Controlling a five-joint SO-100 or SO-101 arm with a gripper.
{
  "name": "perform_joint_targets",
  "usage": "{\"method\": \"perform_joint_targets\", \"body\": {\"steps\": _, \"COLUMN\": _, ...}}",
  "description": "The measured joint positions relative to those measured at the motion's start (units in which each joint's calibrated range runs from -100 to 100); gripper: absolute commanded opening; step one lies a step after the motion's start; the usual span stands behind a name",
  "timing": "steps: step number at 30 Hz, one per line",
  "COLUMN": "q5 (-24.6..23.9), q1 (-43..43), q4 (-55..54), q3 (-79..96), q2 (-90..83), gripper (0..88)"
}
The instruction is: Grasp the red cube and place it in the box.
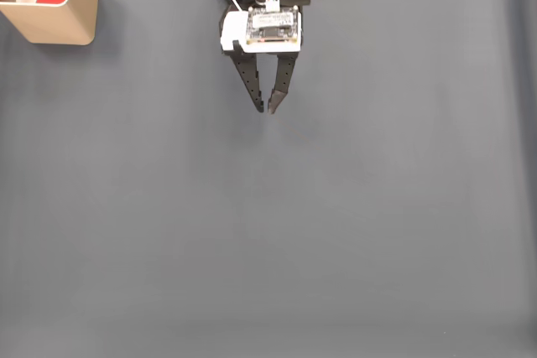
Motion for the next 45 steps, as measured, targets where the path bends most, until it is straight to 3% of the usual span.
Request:
{"method": "perform_joint_targets", "body": {"steps": 21, "q5": 0.1, "q1": 2.1, "q4": 3.3, "q3": 10.6, "q2": -7.5, "gripper": 0.0}}
{"method": "perform_joint_targets", "body": {"steps": 45, "q5": 2.4, "q1": 0.7, "q4": 19.9, "q3": 10.6, "q2": -7.5, "gripper": 0.0}}
